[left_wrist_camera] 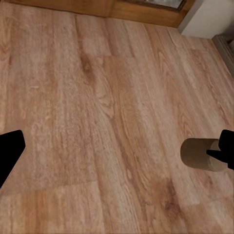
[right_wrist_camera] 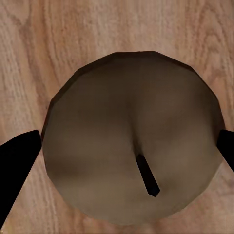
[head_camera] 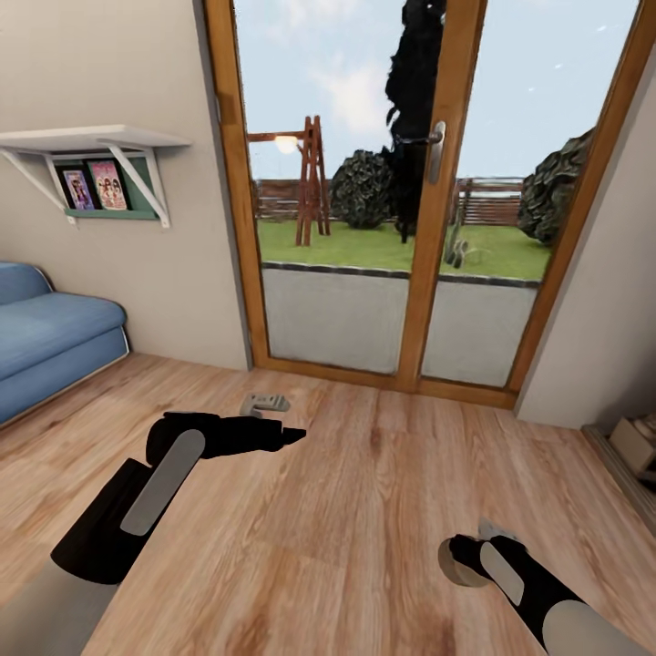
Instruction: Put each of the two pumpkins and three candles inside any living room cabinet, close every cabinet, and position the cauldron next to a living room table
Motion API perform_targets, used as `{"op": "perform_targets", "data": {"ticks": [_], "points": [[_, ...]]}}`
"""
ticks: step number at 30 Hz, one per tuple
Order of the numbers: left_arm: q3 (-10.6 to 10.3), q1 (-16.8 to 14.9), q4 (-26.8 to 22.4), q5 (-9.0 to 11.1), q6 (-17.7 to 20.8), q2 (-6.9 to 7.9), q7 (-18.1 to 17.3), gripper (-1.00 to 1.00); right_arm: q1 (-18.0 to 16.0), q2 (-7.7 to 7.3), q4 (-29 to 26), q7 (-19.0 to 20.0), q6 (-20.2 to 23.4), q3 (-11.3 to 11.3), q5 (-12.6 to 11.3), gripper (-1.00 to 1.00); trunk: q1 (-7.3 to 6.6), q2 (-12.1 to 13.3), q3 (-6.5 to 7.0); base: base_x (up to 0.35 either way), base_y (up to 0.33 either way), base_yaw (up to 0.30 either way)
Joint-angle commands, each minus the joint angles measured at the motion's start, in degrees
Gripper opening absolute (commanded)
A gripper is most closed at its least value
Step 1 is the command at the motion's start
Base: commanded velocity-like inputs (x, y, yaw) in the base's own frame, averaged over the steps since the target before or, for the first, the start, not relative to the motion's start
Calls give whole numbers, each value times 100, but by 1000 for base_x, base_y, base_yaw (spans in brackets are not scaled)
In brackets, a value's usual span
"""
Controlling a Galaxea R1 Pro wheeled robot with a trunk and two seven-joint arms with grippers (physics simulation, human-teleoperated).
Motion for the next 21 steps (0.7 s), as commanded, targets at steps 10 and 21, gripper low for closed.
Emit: {"op": "perform_targets", "data": {"ticks": [10, 21], "points": [[-6, -5, -5, 77, 10, 5, 60, 100, -3, -5, -21, -46, 14, 30, -44, -100, 2, -3, -6, 334, 0, 17], [-31, -5, -5, 73, 10, -5, 60, 100, -3, 1, -15, -51, 14, 44, -43, -100, 2, -3, -6, 101, 0, 242]]}}
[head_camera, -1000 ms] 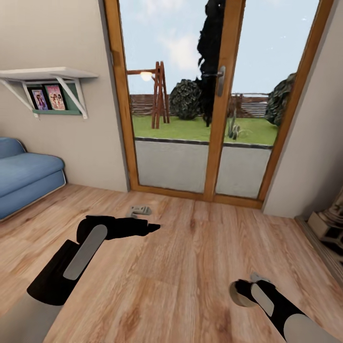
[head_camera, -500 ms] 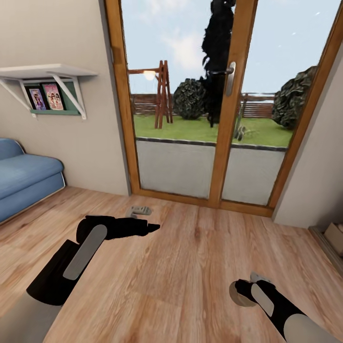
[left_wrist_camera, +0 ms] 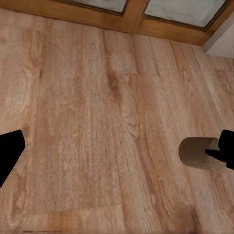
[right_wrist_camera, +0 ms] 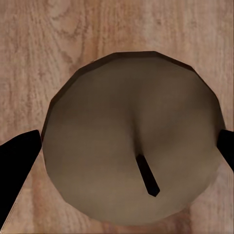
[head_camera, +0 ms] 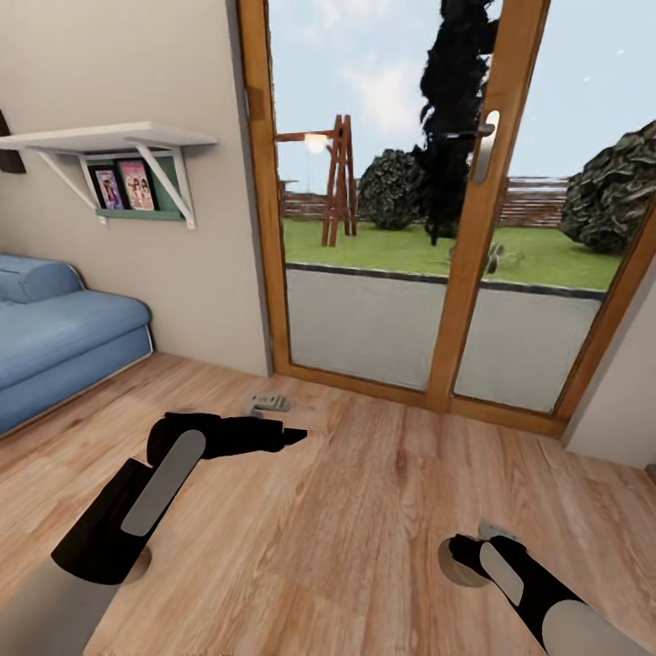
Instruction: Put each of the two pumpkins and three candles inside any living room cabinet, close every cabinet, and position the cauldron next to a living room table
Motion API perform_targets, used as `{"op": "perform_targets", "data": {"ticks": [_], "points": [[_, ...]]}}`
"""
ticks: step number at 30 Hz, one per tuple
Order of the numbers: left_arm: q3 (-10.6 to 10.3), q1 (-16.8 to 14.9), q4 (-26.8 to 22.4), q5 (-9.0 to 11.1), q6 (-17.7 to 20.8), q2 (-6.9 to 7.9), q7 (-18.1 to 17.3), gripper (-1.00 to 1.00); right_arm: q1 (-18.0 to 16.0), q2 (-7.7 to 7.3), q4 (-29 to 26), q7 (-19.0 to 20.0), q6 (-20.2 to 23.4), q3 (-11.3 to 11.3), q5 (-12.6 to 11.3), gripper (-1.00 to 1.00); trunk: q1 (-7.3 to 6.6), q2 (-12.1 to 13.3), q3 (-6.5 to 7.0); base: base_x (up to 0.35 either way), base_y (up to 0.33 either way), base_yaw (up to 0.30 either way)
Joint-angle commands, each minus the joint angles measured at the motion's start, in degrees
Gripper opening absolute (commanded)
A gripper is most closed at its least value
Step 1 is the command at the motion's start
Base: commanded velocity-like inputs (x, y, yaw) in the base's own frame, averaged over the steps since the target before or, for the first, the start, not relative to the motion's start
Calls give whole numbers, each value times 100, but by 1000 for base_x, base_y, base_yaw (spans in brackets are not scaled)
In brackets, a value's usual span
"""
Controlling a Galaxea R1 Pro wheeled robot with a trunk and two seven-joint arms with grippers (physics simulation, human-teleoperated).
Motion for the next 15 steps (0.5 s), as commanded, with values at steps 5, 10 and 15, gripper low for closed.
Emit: {"op": "perform_targets", "data": {"ticks": [5, 10, 15], "points": [[-19, -7, -10, 58, 9, 3, 60, 100, -1, -9, -19, -45, 19, 55, -53, -100, -4, -1, 16, 5, 0, 289], [-21, -7, -11, 58, 9, 3, 60, 100, -1, -9, -19, -49, 19, 60, -53, -100, -106, 184, 108, 1, 0, 291], [-4, -7, -6, 55, 9, -2, 60, 100, -1, -9, -19, -50, 19, 65, -53, -100, -216, 384, 198, 0, 0, 291]]}}
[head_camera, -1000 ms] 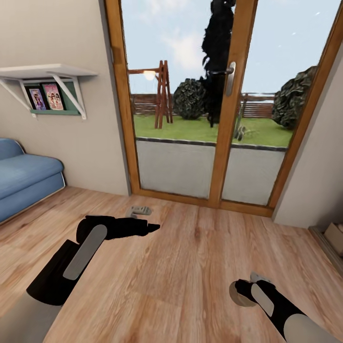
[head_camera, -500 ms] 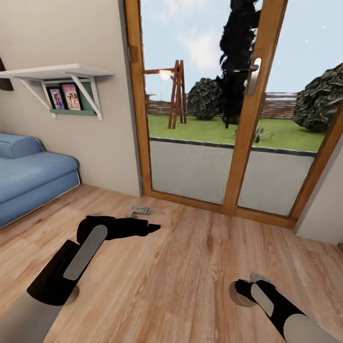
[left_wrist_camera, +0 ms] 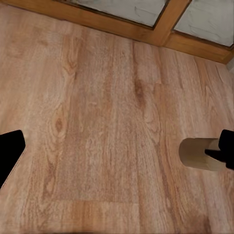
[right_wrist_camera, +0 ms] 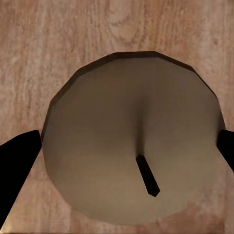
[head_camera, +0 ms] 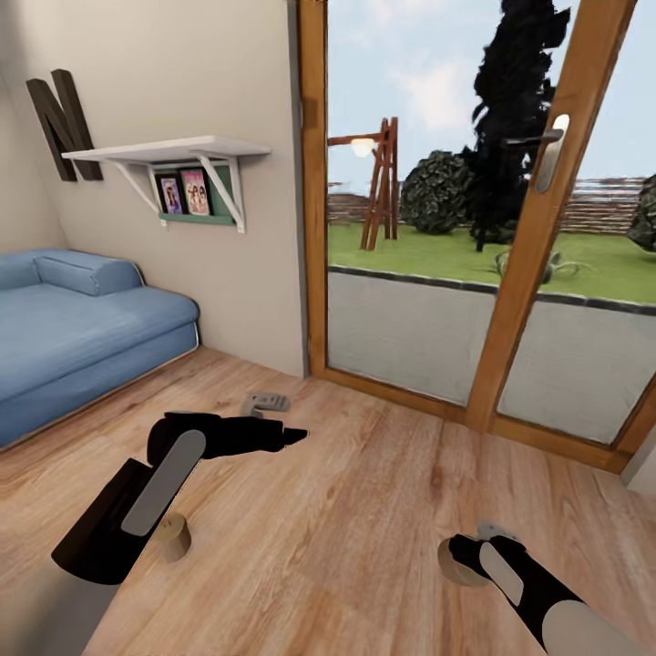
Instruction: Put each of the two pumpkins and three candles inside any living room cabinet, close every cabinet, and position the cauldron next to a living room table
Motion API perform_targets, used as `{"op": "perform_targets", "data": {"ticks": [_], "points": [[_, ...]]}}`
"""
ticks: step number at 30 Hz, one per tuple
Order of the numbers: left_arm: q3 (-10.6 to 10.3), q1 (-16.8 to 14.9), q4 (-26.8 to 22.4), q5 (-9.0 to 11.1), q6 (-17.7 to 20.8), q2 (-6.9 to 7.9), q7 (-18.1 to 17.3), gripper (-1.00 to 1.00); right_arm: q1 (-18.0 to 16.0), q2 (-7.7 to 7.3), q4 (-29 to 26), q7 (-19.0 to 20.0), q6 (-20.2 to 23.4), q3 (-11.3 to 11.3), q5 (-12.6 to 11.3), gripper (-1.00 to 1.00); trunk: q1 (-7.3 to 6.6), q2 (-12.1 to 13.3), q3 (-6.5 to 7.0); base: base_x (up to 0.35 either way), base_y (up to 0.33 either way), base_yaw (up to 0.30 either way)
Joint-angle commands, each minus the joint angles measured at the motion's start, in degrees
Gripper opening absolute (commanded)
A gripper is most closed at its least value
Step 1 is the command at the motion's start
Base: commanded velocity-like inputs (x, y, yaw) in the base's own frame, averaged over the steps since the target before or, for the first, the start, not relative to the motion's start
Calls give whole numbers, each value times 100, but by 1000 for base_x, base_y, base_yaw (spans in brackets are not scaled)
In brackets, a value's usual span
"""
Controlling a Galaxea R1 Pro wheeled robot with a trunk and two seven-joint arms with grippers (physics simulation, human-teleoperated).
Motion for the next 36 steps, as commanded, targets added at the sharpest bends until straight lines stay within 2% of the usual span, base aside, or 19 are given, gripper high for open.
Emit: {"op": "perform_targets", "data": {"ticks": [1, 6, 12, 15, 16, 20, 24, 29, 33, 36], "points": [[-1, -7, 2, 53, 10, -2, 60, 100, 0, -9, -18, -51, 20, 48, -57, -100, -24, 39, 12, 0, 0, 291], [22, -13, 82, 38, 10, -7, 66, 100, 0, -9, -18, -50, 20, 49, -57, -100, -134, 239, 102, 0, 0, 291], [32, -36, 565, 30, 10, -17, 73, 100, 0, -9, -18, -51, 20, 49, -57, -100, -265, 480, 210, 0, 0, 291], [33, -44, 715, 17, 10, -24, 183, 100, 0, -9, -18, -52, 20, 49, -57, -100, -331, 600, 264, 0, 0, 291], [35, -47, 758, 18, 10, -27, 259, 100, 0, -9, -18, -52, 20, 49, -57, -100, -353, 641, 282, 0, 0, 291], [42, -60, 1216, 41, 10, -40, 1159, 100, 0, -9, -18, -52, 20, 49, -57, -100, -441, 801, 354, 0, 0, 291], [47, -66, 1386, 46, 10, -54, 1671, 100, 0, -9, -18, -50, 20, 49, -57, -100, -529, 961, 425, 0, 0, 291], [41, -82, 1769, 46, 10, -88, 2012, 100, 0, -9, -18, -50, 20, 49, -57, -100, -639, 1162, 515, 0, 0, 291], [35, -92, 2169, 9, 10, -270, 2306, 100, 0, -9, -18, -47, 20, 49, -57, -100, -727, 1322, 587, 0, 0, 291], [35, -94, 2305, 13, 10, -337, 2440, 100, 0, -9, -18, -47, 20, 49, -57, -100, -792, 1443, 641, 0, 0, 290]]}}
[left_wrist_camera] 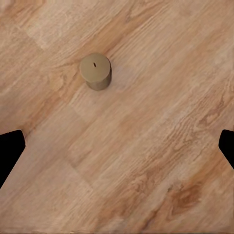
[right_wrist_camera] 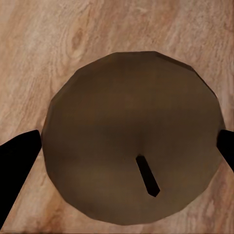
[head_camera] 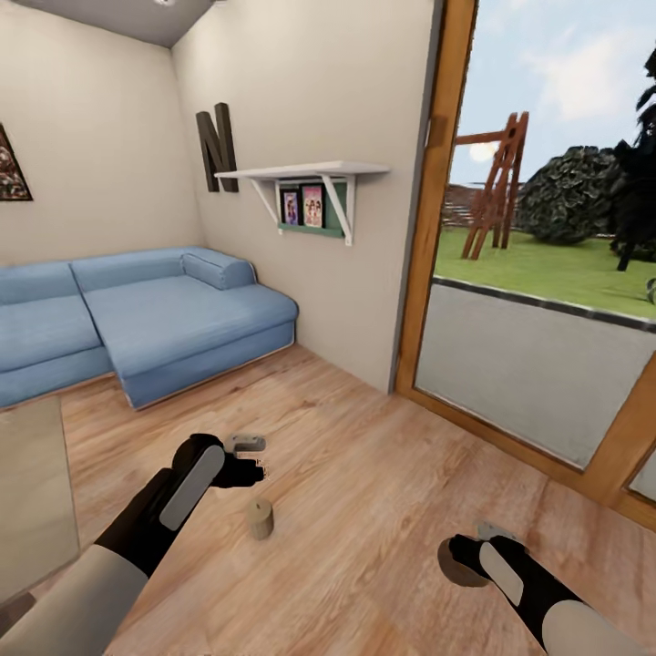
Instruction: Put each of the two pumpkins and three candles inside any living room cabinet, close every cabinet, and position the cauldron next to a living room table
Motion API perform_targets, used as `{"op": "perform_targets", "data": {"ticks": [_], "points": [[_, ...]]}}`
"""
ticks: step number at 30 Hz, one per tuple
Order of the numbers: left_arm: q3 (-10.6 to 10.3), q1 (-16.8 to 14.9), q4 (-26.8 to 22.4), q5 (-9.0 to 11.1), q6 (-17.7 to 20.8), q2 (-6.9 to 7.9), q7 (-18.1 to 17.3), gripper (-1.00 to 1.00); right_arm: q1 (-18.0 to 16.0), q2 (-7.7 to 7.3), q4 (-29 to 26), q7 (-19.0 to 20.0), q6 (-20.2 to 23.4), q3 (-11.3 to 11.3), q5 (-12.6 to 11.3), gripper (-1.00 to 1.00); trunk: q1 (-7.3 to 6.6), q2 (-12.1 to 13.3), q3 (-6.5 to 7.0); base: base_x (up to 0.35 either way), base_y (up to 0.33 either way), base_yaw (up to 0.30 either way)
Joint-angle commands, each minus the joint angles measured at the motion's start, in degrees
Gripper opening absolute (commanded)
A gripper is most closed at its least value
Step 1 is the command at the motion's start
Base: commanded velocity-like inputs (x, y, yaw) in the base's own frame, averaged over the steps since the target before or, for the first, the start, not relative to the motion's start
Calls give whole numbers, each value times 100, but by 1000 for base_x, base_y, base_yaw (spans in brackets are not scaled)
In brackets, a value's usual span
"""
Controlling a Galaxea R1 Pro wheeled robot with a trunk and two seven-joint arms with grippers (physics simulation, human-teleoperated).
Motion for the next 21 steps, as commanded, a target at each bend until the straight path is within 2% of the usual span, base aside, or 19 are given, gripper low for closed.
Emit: {"op": "perform_targets", "data": {"ticks": [1, 5, 13, 21], "points": [[-18, -7, 20, 59, 4, -8, 82, 100, 0, -9, -18, -50, 20, 48, -56, -100, -24, 39, 13, 0, 0, 265], [-18, -8, 76, 72, 4, -111, 136, 100, 0, -9, -23, -48, 20, 48, -56, -100, -46, 79, 31, 0, 0, 128], [-18, -1, 77, 59, 4, -157, 150, 100, 0, -9, -26, -47, 20, 48, -56, -100, -46, 79, 31, 0, -9, 26], [-18, 1, 72, 51, 4, -161, 151, 100, 0, -9, -27, -49, 20, 52, -56, -100, -46, 79, 31, 0, -198, 32]]}}
